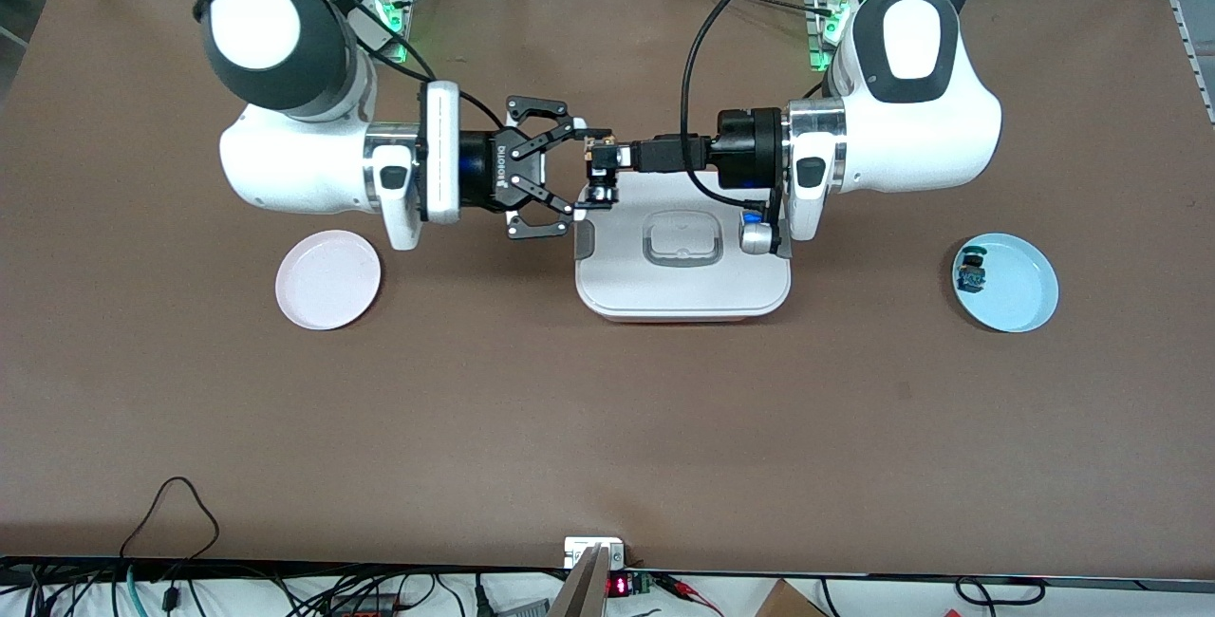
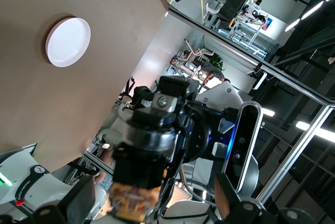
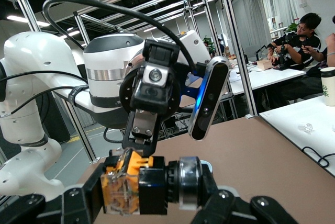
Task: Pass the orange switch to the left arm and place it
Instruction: 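Carry the switch over the box toward the left gripper, then grasp the switch with the left gripper while the right gripper opens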
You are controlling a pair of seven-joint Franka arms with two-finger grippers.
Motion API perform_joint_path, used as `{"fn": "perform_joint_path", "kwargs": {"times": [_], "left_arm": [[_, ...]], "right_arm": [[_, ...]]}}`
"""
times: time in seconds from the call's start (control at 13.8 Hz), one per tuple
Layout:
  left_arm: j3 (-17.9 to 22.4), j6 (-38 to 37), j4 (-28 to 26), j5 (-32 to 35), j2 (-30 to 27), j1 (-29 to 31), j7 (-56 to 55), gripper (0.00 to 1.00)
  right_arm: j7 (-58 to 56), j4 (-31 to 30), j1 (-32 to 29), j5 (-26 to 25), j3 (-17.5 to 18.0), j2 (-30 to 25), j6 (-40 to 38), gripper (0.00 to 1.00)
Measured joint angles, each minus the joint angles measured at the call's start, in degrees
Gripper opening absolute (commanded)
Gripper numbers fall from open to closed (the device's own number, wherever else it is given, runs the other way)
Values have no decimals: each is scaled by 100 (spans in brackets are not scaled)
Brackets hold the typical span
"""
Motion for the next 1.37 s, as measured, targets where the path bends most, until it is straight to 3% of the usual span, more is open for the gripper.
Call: {"fn": "perform_joint_path", "kwargs": {"times": [0.36,0.51,0.65,0.94,1.01,1.3,1.37], "left_arm": [[3,-1,-21,0,0,40,0,89],[4,-1,-40,0,0,59,1,82],[4,-2,-55,0,0,75,28,64],[4,-5,-144,0,0,82,294,9],[4,-6,-157,-8,0,85,345,0],[3,-13,-158,-8,-4,92,349,0],[3,-13,-158,-8,-6,93,349,0]], "right_arm": [[0,2,61,42,-3,7,38,0],[0,4,62,50,-3,7,38,0],[0,5,62,55,-3,7,38,0],[0,14,61,76,-13,4,43,0],[-7,11,63,77,-18,2,41,0],[-24,14,69,86,-19,2,52,0],[-25,16,69,87,-19,1,52,24]]}}
